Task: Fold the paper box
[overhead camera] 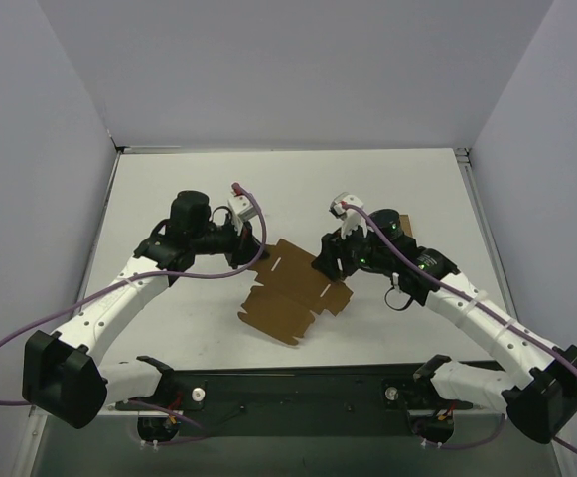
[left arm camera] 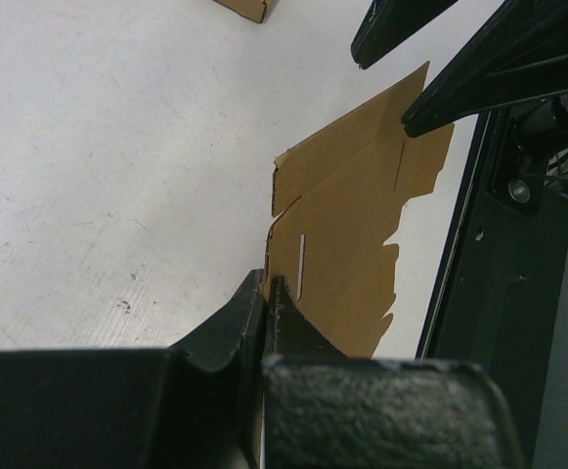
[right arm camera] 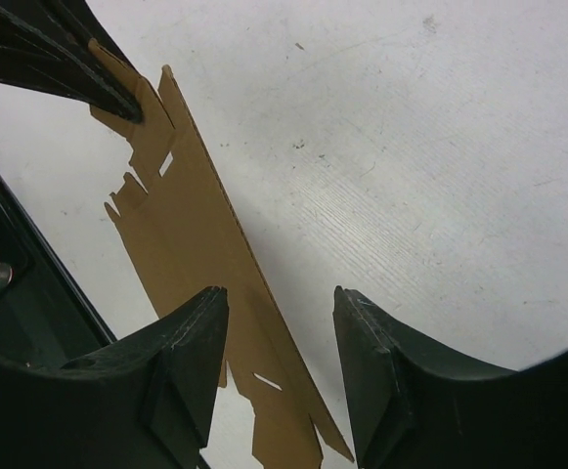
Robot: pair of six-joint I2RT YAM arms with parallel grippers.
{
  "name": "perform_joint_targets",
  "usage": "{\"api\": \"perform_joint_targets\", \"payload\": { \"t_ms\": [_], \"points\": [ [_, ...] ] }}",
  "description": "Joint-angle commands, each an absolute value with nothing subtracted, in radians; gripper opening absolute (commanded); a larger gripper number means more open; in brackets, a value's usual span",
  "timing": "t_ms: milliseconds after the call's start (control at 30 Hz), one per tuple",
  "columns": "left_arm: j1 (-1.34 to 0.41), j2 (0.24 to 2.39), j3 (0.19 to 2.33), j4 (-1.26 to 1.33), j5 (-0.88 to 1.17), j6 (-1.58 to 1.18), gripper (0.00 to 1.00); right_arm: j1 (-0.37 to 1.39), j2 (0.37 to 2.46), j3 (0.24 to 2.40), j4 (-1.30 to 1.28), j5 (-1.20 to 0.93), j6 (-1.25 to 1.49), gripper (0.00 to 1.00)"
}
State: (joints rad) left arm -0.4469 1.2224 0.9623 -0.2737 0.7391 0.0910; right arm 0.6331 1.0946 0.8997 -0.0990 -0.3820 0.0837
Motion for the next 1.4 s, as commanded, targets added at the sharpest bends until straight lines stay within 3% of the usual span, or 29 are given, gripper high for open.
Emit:
{"api": "perform_joint_targets", "payload": {
  "t_ms": [0,200,633,767,900,1300,1333,1367],
  "points": [
    [-0.46,1.215,0.992,-0.282,0.776,0.115,0.0,0.653,1.118,0.969,-0.081,-0.411,0.066,0.46],
    [-0.463,1.209,0.992,-0.285,0.761,0.117,0.0,0.672,1.141,0.985,-0.078,-0.411,0.067,0.33],
    [-0.472,1.21,0.992,-0.288,0.767,0.121,0.0,0.701,1.163,0.988,-0.084,-0.391,0.051,0.3],
    [-0.472,1.215,0.992,-0.287,0.764,0.117,0.0,0.713,1.157,0.989,-0.084,-0.396,0.048,0.1],
    [-0.472,1.216,0.988,-0.269,0.767,0.097,0.0,0.729,1.152,0.988,-0.095,-0.394,0.038,0.0],
    [-0.457,1.31,1.015,-0.27,0.778,0.018,0.0,0.884,1.109,0.937,-0.104,-0.131,-0.051,0.0],
    [-0.457,1.327,1.022,-0.287,0.766,0.014,0.02,0.885,1.111,0.936,-0.104,-0.124,-0.046,0.0],
    [-0.456,1.336,1.035,-0.296,0.752,0.014,0.11,0.885,1.114,0.936,-0.106,-0.12,-0.032,0.0]
  ]
}}
